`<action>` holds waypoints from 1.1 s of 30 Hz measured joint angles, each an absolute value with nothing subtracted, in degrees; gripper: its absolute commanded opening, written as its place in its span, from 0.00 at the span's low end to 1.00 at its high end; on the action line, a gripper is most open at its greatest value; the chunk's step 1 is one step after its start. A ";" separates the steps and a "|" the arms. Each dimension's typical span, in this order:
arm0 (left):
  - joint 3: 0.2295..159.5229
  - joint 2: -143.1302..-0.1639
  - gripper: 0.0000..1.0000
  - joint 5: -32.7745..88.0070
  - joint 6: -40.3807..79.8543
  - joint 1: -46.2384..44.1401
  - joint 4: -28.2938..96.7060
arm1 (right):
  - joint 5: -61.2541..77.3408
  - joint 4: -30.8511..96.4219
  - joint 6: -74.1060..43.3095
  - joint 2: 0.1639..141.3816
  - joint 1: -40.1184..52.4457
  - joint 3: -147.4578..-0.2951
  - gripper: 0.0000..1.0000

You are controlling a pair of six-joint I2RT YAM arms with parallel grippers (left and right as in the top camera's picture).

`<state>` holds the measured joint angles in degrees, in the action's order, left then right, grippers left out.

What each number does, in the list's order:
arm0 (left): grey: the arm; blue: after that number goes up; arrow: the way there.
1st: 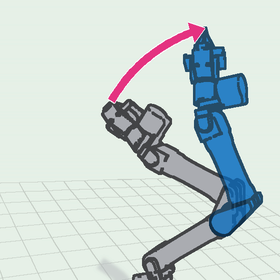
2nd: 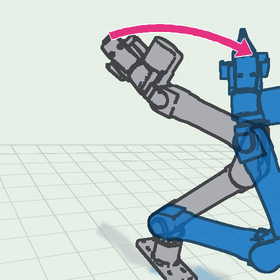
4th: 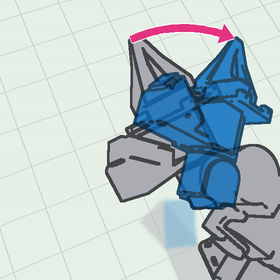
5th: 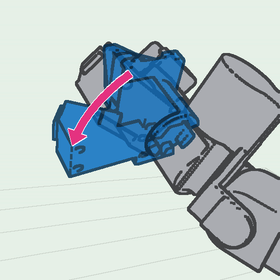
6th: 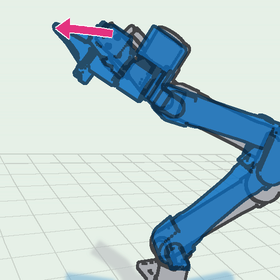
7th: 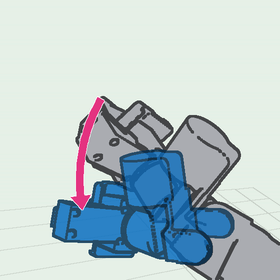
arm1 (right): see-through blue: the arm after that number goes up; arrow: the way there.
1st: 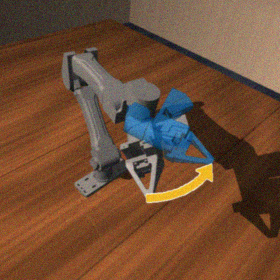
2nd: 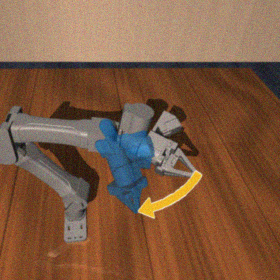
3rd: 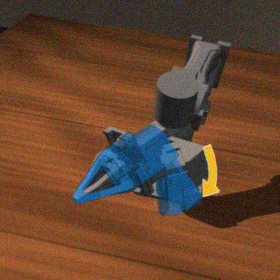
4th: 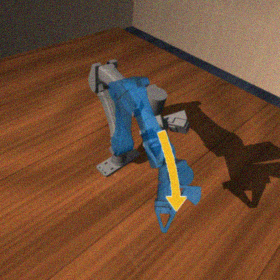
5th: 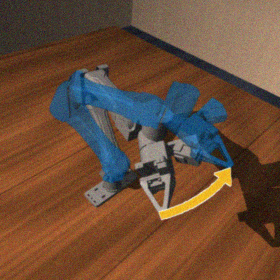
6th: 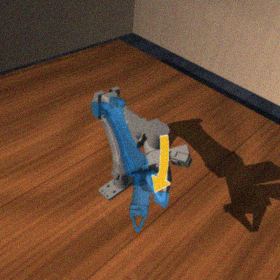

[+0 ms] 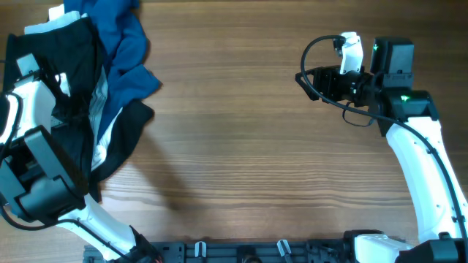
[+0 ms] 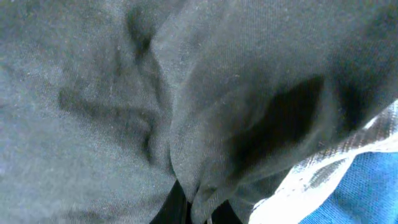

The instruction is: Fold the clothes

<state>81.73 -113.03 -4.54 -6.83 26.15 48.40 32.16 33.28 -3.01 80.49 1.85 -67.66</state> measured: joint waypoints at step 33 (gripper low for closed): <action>86.98 -107.81 0.24 2.13 -4.56 19.88 60.23 | 32.18 36.18 -3.90 80.49 1.85 -67.66 0.76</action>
<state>86.98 -107.81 2.13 -4.56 19.88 60.23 32.18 36.18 -3.90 80.49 1.85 -67.66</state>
